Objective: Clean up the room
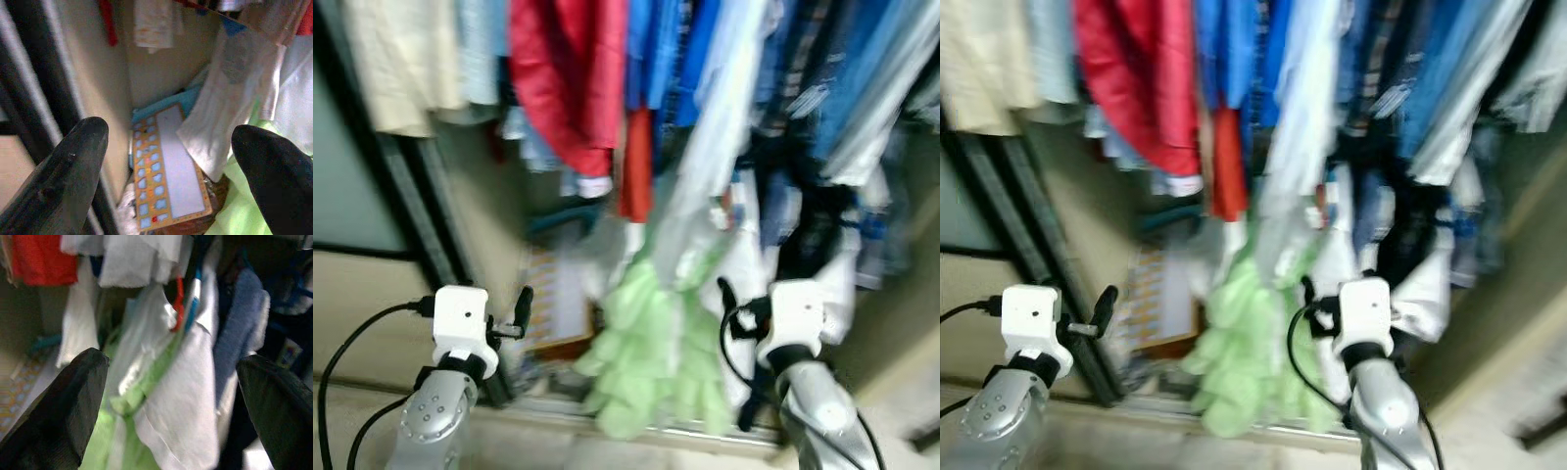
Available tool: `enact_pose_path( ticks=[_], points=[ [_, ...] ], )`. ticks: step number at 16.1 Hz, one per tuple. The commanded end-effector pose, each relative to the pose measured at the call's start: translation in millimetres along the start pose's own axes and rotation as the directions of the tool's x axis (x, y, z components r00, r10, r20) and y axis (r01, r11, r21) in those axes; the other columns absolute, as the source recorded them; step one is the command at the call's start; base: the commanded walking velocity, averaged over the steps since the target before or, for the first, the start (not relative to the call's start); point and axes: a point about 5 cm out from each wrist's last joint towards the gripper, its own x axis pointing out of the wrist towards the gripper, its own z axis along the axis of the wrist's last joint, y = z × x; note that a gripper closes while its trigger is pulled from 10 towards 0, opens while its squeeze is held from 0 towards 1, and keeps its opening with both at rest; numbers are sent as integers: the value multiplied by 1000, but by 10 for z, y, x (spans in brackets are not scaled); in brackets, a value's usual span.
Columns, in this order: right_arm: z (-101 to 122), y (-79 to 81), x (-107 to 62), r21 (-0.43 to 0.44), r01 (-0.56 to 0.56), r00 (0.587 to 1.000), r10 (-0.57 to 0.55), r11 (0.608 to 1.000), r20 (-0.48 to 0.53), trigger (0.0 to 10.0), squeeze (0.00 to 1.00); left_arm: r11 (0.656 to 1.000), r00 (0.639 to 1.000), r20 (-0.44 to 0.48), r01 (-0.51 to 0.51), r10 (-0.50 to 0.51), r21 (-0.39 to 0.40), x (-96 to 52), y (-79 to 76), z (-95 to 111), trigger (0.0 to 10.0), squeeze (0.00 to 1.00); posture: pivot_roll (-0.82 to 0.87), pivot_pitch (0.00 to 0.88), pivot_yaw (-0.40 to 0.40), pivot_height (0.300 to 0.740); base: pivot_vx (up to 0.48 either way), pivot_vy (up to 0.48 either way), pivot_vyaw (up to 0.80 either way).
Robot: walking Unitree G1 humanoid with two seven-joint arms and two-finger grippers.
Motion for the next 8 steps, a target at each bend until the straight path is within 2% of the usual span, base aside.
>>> enact_pose_path(
  ticks=[1,4,5,6,8],
  points=[
    [-16,-67,9,4,31,1000,-31,1000,-4,10000,0,999,999,15,34,-34,-7,31,-46,36,10000,0,0,0,-8,740,0,0,0],
    [-9,-53,58,-7,40,999,-40,999,5,10000,0,998,998,36,56,-56,-2,108,-71,63,10000,0,2,0,0,740,0,0,0],
    [-11,-48,90,-5,46,999,-46,999,8,10000,0,999,998,54,28,-30,40,139,-68,90,10000,0,5,0,5,740,0,0,0],
    [-13,-42,109,-6,48,999,-48,999,9,10000,0,999,998,56,14,-16,41,151,-61,94,10000,0,7,0,9,740,0,0,0],
    [6,-51,176,-6,71,997,-71,997,30,10000,0,997,995,86,39,-45,74,180,-98,130,10000,0,18,0,13,740,0,0,0]
  ],
)
